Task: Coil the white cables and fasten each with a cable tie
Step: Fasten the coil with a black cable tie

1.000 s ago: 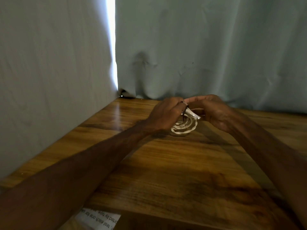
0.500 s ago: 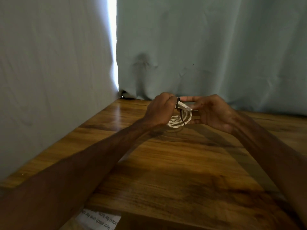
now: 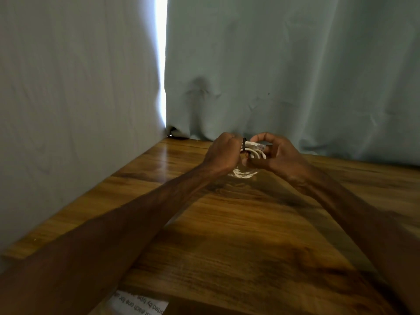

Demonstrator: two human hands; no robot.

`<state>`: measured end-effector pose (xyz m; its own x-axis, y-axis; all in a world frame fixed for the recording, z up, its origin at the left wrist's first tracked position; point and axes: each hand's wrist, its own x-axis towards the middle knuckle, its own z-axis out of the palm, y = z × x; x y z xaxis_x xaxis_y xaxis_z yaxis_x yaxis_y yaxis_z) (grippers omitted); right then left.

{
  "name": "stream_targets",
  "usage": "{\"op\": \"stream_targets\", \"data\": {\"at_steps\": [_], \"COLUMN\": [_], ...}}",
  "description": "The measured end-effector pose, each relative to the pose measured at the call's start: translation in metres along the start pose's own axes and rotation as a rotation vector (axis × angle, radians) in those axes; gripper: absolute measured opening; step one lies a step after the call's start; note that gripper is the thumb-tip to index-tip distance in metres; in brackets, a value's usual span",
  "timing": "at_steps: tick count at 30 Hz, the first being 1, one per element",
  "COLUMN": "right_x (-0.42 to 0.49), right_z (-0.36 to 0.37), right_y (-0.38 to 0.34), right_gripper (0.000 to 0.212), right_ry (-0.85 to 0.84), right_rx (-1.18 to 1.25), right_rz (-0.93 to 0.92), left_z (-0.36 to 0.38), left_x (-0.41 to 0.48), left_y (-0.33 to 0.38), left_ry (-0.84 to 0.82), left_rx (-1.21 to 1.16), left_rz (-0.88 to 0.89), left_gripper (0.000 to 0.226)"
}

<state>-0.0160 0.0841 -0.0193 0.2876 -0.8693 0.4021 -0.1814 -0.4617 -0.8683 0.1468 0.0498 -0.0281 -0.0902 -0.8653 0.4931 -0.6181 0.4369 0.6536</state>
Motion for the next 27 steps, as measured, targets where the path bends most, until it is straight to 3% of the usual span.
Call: {"op": "stream_targets", "data": {"at_steps": [4, 11, 21, 24, 27], "right_x": [0.002, -0.003, -0.006, -0.006, -0.013], "right_z": [0.003, 0.004, 0.003, 0.005, 0.027], "right_y": [0.004, -0.003, -0.007, -0.011, -0.017], "right_gripper": [0.036, 0.023, 0.019, 0.015, 0.011], "right_ry": [0.087, 0.241, 0.429, 0.372, 0.173], "right_rx": [-0.115, -0.539, -0.585, -0.695, -0.617], "right_rz": [-0.071, -0.477, -0.665, -0.690, -0.593], "left_z": [0.000, -0.001, -0.002, 0.001, -0.004], "left_x": [-0.003, 0.000, 0.000, 0.004, 0.004], "left_y": [0.002, -0.002, -0.001, -0.009, -0.020], "left_ry": [-0.015, -0.024, -0.035, -0.004, 0.025], "left_rx": [0.091, 0.130, 0.093, 0.165, 0.219], "left_rz": [0.056, -0.024, -0.070, -0.088, -0.022], "left_gripper": [0.021, 0.028, 0.030, 0.026, 0.022]}}
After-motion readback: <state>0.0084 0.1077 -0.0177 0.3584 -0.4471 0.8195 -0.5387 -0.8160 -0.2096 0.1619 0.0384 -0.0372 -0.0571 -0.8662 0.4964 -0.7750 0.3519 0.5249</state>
